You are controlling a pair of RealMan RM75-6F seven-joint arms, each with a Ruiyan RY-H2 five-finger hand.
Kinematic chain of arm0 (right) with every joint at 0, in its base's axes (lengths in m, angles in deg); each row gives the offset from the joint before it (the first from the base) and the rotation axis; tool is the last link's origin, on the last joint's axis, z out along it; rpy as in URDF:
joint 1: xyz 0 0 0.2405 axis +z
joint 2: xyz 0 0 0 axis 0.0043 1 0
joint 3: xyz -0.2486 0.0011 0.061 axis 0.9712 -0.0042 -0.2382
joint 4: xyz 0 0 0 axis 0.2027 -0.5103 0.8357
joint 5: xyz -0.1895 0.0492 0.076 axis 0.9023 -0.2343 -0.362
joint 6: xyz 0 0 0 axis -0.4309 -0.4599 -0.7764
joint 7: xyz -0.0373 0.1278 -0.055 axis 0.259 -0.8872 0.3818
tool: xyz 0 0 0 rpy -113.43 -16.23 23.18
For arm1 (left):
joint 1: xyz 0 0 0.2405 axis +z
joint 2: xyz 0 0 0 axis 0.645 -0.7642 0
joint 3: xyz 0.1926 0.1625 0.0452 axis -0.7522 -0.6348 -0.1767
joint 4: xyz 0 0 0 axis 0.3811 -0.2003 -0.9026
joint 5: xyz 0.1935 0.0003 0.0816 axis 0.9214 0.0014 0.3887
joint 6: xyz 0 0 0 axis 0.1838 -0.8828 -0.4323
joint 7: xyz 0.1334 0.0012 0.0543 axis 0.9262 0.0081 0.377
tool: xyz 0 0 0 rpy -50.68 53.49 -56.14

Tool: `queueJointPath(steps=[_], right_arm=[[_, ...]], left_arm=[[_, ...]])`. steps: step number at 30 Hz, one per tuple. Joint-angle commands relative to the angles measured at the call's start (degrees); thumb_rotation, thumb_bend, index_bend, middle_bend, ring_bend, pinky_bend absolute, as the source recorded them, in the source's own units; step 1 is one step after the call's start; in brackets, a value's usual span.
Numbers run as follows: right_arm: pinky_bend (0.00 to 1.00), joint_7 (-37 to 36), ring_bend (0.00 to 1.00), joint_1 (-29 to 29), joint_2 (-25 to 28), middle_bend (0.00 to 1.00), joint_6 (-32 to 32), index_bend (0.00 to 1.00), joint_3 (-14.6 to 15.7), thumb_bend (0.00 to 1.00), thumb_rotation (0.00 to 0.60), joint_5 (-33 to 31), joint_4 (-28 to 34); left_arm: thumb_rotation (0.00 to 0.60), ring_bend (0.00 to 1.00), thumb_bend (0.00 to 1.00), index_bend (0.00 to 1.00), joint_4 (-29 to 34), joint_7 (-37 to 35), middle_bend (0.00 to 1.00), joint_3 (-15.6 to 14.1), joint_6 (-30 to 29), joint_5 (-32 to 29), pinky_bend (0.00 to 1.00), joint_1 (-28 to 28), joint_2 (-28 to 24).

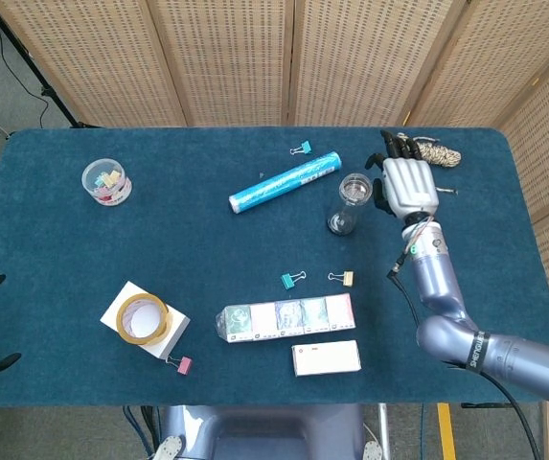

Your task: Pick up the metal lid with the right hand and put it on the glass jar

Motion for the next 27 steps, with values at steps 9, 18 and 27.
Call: queueJointPath(steps=[9,18,27], right_arm=[[0.0,-10.21,0.0,-12.95,7.82,0.0,4.24,0.01,7.16,0.36,0.6,15.83,3.5],[0.0,-22.24,0.0,-26.58,7.59,0.0,16.0,0.01,14.5,0.14,0.6,31.16,-3.25],[0.0,-29.71,0.0,-37.77,4.23,0.0,28.61,0.03,18.67,0.08,0.6,40.63,-7.32]], left_arm=[[0.6,0.0,0.0,0.0,0.2,1.5,0.0,0.01,-0.12,-0.35,0.0,0.25,0.36],[0.6,0.0,0.0,0.0,1.46,6.23,0.0,0.57,0.28,-1.99,0.0,0.37,1.61],[0.6,0.0,0.0,0.0,2.86,13.94,0.0,2.48,-0.96,-5.98,0.0,1.14,4.26]])
